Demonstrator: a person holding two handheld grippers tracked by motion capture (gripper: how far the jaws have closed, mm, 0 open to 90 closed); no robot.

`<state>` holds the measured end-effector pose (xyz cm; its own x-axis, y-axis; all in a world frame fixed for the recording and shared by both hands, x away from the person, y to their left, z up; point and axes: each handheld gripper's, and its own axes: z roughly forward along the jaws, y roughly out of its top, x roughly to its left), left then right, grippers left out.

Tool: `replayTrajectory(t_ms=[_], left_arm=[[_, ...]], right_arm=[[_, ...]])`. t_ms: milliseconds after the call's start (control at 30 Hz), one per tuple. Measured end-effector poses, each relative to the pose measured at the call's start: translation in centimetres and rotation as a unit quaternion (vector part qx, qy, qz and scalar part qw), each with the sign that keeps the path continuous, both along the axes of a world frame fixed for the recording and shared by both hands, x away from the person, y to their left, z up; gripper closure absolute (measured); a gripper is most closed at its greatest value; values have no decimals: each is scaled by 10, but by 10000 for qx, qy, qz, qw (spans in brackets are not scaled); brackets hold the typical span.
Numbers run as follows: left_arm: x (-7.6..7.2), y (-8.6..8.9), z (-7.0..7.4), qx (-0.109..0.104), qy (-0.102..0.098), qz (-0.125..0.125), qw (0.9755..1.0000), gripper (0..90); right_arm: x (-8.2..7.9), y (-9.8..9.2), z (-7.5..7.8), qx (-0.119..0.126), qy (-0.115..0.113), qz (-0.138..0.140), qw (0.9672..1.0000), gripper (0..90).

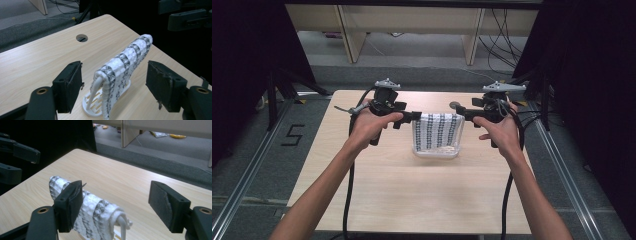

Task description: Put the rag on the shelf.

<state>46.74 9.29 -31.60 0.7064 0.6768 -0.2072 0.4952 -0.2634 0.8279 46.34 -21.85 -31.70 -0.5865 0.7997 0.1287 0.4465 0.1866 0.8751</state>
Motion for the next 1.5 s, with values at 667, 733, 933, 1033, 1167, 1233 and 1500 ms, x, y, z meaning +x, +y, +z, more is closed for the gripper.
replayTrajectory(t_ms=[667,733,933,1033,1167,1233,1500], left_arm=[[-30,15,-12,-57,-20,-52,10000,205],[-31,16,-13,-62,-18,-57,10000,204],[-40,23,-19,-112,-12,-86,9999,196],[-45,26,-21,-142,-51,-90,9998,196],[-54,30,-24,-185,-116,-111,9997,195],[-58,33,-25,-180,-143,-127,9997,195],[-71,39,-31,-150,-213,-191,9995,192]], right_arm=[[-19,3,-10,-45,-41,108,9999,270],[-21,2,-11,-56,-89,142,9998,270],[-26,2,-12,-129,-144,139,9997,269],[-29,2,-11,-132,-50,90,9999,268],[-34,2,-13,-151,-107,139,9997,262],[-37,3,-14,-128,-90,150,9998,259],[-44,3,-17,-112,-76,193,9997,248]])
